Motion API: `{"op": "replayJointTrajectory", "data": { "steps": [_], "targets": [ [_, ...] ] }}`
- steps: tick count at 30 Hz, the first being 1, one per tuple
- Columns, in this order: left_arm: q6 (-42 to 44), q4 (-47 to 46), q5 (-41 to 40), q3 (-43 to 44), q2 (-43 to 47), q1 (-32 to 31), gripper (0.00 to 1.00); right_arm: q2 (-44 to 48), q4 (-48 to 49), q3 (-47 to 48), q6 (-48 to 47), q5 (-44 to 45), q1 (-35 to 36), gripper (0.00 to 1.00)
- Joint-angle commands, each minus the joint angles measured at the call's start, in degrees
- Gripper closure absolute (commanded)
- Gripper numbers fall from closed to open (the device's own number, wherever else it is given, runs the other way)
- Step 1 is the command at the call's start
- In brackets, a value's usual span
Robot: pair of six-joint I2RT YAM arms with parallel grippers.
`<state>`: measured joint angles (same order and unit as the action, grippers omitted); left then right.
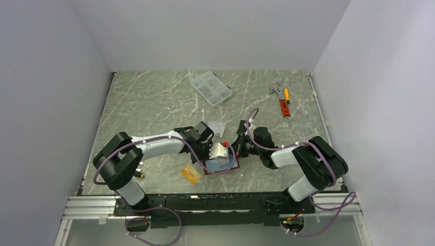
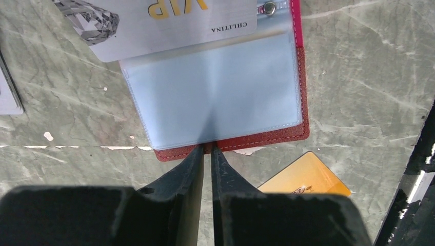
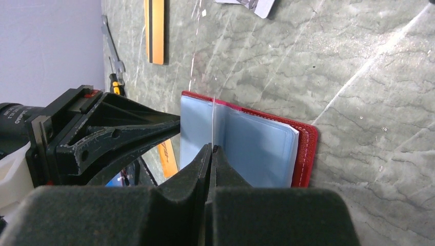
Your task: Put the credit cards into the card holder
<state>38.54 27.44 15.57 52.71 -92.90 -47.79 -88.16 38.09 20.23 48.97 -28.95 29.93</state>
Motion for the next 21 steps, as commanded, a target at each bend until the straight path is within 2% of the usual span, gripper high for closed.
{"op": "replayJointTrajectory", "data": {
  "steps": [1,12,21],
  "targets": [
    [1.3,0.6,-0.9,-0.6,-0.6,-1.5,0.85,-1.2,6.4,-0.9,1.5,1.6,0.7,1.0],
    [1.9,0.6,-1.9,-1.8,-0.9,-3.1,0.87,3.4,4.9,-4.3,1.8,6.2,0.7,1.0],
    [2.1,0.5,-2.4,-2.0,-1.1,-3.7,0.88,1.6,10.4,-5.8,4.7,5.0,0.7,1.0]
  ]
}}
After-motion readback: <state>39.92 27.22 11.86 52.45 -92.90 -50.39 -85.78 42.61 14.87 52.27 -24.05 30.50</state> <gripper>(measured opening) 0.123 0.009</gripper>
